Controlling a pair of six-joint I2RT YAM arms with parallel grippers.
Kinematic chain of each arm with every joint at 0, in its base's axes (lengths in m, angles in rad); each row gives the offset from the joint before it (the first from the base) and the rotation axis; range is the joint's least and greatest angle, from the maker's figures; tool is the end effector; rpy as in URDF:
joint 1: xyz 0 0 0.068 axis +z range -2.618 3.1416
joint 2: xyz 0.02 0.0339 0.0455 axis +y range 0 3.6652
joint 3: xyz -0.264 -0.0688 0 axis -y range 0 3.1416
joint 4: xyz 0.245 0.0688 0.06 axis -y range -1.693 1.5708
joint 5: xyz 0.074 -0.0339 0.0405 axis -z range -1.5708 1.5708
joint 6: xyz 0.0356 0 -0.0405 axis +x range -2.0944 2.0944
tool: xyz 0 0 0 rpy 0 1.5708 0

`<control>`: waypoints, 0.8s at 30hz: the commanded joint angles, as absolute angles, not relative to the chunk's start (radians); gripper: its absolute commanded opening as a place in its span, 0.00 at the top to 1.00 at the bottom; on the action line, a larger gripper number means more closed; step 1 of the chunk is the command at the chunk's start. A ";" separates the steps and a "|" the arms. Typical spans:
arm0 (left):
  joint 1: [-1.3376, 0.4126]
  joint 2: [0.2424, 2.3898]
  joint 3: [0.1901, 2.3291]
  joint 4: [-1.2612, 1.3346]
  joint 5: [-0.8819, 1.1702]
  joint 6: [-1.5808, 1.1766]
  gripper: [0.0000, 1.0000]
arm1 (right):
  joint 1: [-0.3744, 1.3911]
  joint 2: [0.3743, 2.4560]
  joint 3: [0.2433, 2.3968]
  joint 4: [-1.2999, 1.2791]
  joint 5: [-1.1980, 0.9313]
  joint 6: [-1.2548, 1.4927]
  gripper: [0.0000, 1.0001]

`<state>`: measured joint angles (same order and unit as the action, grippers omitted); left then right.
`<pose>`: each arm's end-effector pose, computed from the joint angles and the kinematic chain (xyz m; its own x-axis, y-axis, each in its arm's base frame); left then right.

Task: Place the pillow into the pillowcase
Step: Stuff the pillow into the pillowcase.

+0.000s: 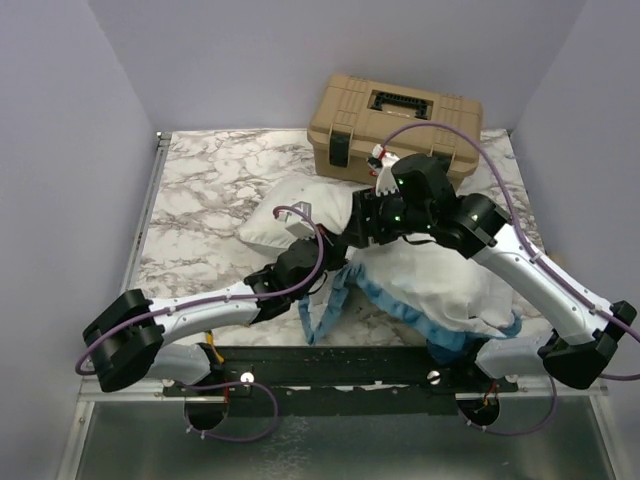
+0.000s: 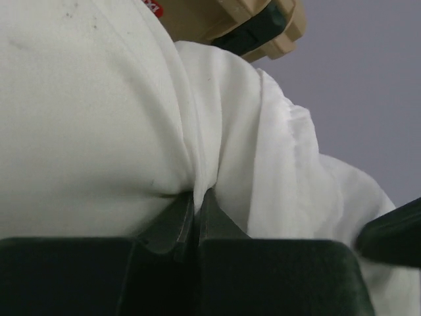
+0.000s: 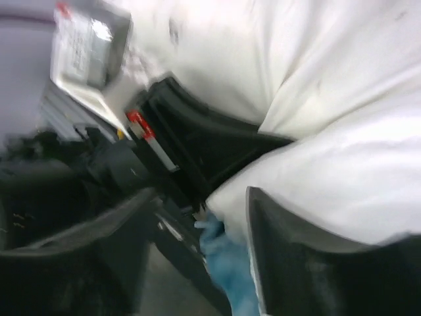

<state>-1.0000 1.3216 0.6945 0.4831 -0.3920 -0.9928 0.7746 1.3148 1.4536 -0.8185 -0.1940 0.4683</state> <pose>0.1704 -0.2403 0.2588 -0.5226 -0.6187 -0.5866 0.2483 0.5478 -0.7989 0.1898 0.1953 0.3937 -0.7590 -0.1231 -0.6393 -0.5053 0.7306 0.4592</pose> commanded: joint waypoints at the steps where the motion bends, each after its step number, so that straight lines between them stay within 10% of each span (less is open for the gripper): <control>1: -1.045 1.215 0.648 0.264 -0.516 -0.902 1.00 | 0.788 1.266 1.597 -0.803 0.096 0.459 0.25; 16: -1.043 1.069 0.587 0.121 -0.462 -0.827 1.00 | 0.439 1.404 1.542 -1.132 0.051 0.393 0.17; 20: -1.043 1.071 0.581 0.122 -0.464 -0.844 1.00 | 0.391 1.403 1.457 -1.097 -0.084 0.405 0.24; 24: -1.043 1.085 0.594 0.122 -0.458 -0.839 1.00 | 0.374 1.403 1.407 -1.042 -0.193 0.420 0.54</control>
<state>-1.0420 1.0824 0.5938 0.1387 -0.4713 -0.8463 0.3893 1.4136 1.4425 -1.0725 -0.0315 0.4103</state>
